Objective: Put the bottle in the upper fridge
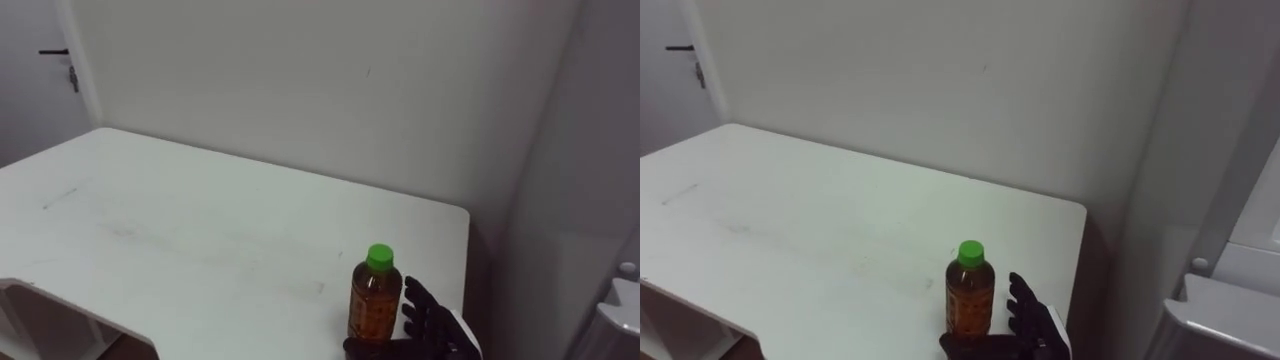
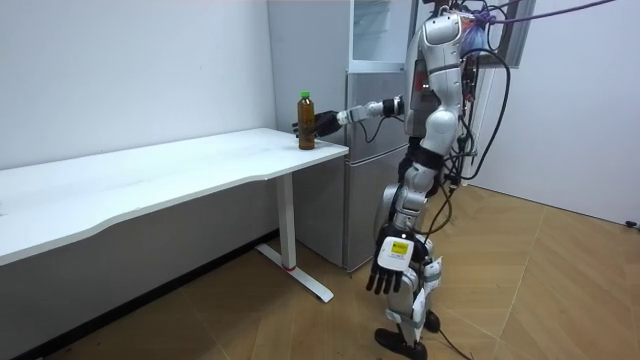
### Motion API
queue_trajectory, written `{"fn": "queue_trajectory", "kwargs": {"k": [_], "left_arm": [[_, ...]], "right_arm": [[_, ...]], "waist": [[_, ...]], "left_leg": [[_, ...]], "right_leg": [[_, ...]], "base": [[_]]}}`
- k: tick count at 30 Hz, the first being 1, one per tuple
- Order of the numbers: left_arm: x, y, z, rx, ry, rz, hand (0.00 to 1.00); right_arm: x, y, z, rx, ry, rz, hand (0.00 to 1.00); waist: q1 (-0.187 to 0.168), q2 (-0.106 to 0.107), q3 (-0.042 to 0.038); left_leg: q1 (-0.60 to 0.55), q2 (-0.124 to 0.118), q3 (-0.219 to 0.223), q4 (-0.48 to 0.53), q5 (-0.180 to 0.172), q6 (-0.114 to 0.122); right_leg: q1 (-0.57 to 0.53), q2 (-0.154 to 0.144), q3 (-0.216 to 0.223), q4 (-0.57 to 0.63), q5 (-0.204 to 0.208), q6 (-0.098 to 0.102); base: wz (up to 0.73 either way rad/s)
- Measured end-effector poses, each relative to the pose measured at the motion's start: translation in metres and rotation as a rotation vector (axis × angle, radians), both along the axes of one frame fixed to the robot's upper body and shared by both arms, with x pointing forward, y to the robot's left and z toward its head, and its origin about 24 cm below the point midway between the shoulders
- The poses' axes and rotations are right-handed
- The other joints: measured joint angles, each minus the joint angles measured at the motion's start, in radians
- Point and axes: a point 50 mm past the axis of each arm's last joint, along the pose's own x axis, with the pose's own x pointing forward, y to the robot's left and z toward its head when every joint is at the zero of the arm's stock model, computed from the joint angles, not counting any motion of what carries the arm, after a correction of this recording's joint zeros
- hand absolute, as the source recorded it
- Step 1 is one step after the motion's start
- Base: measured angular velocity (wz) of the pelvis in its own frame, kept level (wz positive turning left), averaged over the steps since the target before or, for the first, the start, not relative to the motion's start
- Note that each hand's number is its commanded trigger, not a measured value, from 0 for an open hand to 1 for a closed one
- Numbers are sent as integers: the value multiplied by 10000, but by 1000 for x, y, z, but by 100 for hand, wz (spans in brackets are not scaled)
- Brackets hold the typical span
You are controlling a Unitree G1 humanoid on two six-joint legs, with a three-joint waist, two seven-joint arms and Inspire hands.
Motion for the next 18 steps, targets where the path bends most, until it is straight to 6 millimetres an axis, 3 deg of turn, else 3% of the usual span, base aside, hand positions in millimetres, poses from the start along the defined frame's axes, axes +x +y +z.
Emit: {"fn": "queue_trajectory", "kwargs": {"k": [5,18], "left_arm": [[1,0,0,49,-19,12,0],[-6,0,0,35,159,73,0]], "right_arm": [[6,-2,2,-175,18,-151,0],[11,-6,-1,-457,169,-148,0]], "waist": [[155,-56,-4],[166,-71,-18]], "left_leg": [[-25,-11,-19,0,-1,1],[-48,-114,-204,100,11,31]], "right_leg": [[-19,8,-66,6,0,0],[80,-138,-301,14,-33,55]], "base": [[1],[5]]}}
